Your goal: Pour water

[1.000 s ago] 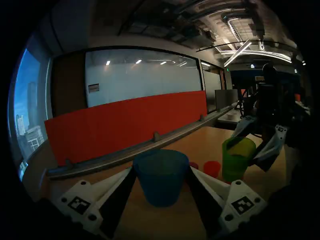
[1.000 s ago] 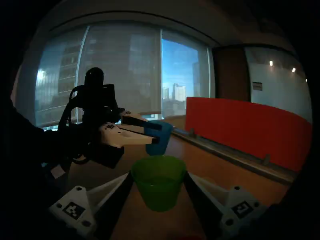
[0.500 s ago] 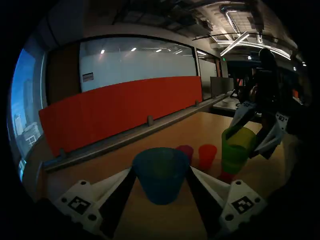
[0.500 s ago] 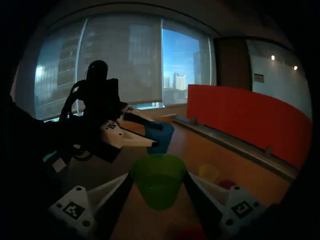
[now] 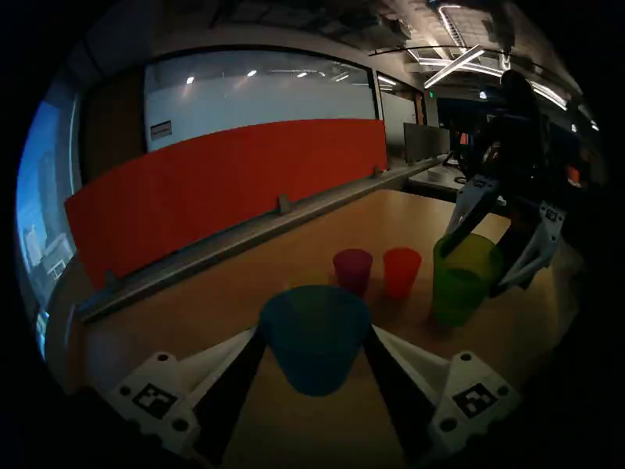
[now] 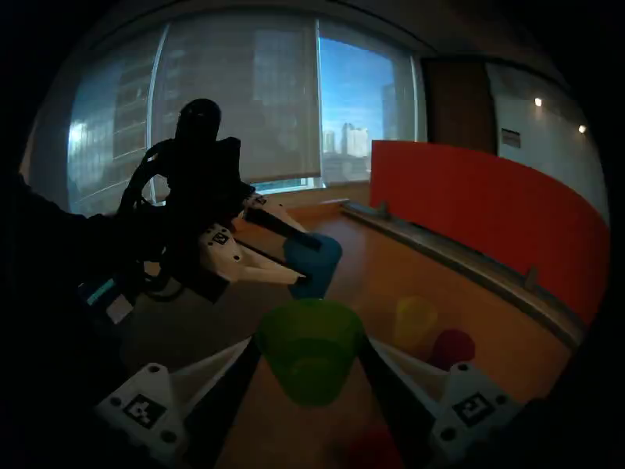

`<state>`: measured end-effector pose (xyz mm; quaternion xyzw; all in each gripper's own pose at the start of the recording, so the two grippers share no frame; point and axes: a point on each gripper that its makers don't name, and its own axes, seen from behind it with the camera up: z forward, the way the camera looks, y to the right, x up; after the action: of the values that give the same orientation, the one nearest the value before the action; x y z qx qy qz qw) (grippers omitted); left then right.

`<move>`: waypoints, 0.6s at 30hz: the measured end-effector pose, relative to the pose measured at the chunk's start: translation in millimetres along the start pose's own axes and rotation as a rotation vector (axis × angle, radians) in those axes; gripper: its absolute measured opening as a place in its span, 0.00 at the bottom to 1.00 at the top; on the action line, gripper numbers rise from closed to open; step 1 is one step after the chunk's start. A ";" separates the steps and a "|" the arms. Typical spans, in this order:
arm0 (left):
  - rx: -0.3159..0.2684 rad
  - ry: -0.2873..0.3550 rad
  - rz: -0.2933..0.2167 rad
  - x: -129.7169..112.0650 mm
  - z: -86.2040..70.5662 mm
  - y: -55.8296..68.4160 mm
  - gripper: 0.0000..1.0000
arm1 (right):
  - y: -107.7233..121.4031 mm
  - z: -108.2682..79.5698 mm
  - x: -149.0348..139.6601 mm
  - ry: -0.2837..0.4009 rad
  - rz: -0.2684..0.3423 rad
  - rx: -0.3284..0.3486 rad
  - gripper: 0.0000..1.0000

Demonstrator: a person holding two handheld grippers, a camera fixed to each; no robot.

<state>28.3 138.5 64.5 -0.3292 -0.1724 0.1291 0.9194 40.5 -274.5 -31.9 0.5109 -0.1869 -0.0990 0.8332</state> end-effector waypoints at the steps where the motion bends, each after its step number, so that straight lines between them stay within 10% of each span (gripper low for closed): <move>1: -0.002 -0.009 0.002 -3.0 0.9 0.6 0.86 | -0.6 0.6 -2.3 -0.006 0.000 0.003 0.92; 18: -0.041 -0.117 0.007 -51.8 9.9 9.5 0.87 | -11.9 10.8 -41.2 -0.085 -0.007 0.036 0.92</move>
<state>-23.9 133.1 53.5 -0.3407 -0.2273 0.1477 0.9002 -1.1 -274.2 -46.8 0.5219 -0.2220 -0.1201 0.8148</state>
